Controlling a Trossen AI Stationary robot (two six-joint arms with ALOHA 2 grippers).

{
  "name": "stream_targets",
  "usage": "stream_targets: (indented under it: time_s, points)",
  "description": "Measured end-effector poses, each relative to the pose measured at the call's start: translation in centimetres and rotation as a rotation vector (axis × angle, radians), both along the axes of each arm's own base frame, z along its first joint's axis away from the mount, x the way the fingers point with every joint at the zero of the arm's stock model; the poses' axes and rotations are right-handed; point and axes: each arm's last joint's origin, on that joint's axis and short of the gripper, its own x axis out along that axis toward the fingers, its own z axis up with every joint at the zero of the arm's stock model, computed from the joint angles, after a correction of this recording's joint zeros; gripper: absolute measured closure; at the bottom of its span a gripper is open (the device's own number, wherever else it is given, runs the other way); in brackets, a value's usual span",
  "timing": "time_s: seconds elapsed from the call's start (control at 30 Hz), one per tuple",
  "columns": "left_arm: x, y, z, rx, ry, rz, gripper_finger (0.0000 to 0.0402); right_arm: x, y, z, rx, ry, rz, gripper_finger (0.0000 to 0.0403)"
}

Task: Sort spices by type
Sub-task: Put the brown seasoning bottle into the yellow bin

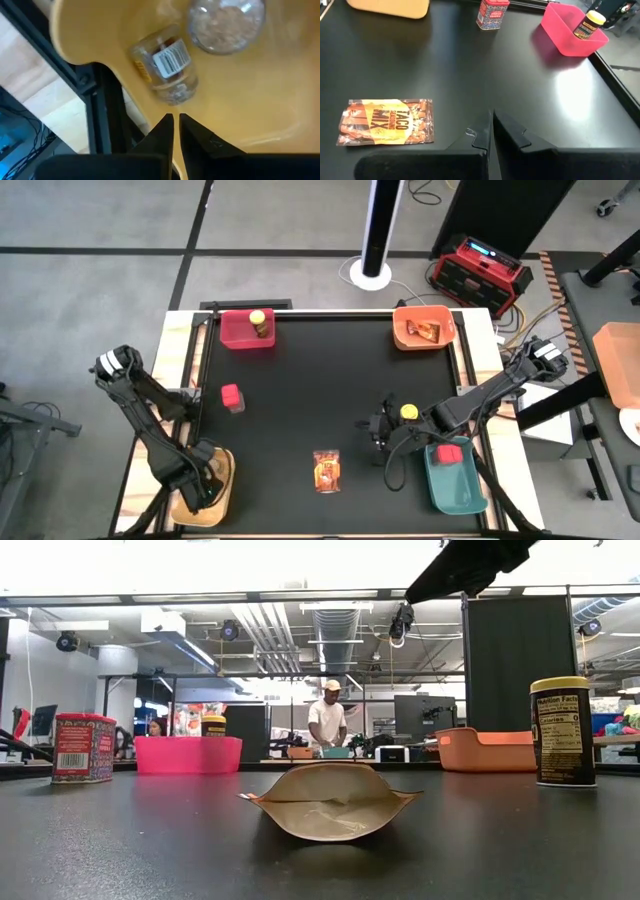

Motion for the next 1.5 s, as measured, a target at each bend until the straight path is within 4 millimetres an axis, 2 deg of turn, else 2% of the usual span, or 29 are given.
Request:
stream_targets:
  time_s: [0.2,0.43,0.57,1.03,1.37,1.5]
  points:
    - [-0.1,0.1,0.0,0.009,0.0,-0.004,0.0337,0.0,0.0,0.0,0.004,-0.007,-0.001,0.039]
    - [0.3,0.0,0.2,0.029,-0.103,-0.094,0.0268,0.0,0.1,0.0,0.026,-0.011,-0.011,0.039]
    - [0.2,0.2,0.0,0.04,-0.094,-0.09,0.0245,0.0,0.1,0.0,0.027,-0.012,-0.011,0.039]
    - [0.3,0.1,-1.8,0.094,-0.058,-0.101,0.0237,0.0,0.1,0.0,0.031,-0.013,-0.014,0.039]
    - [0.7,-0.6,-2.2,0.027,-0.072,-0.175,0.0237,0.0,0.1,0.0,0.034,-0.013,-0.015,0.039]
    - [0.7,-0.7,-2.2,0.031,-0.064,-0.152,0.0237,0.0,0.1,0.0,0.035,-0.013,-0.015,0.039]
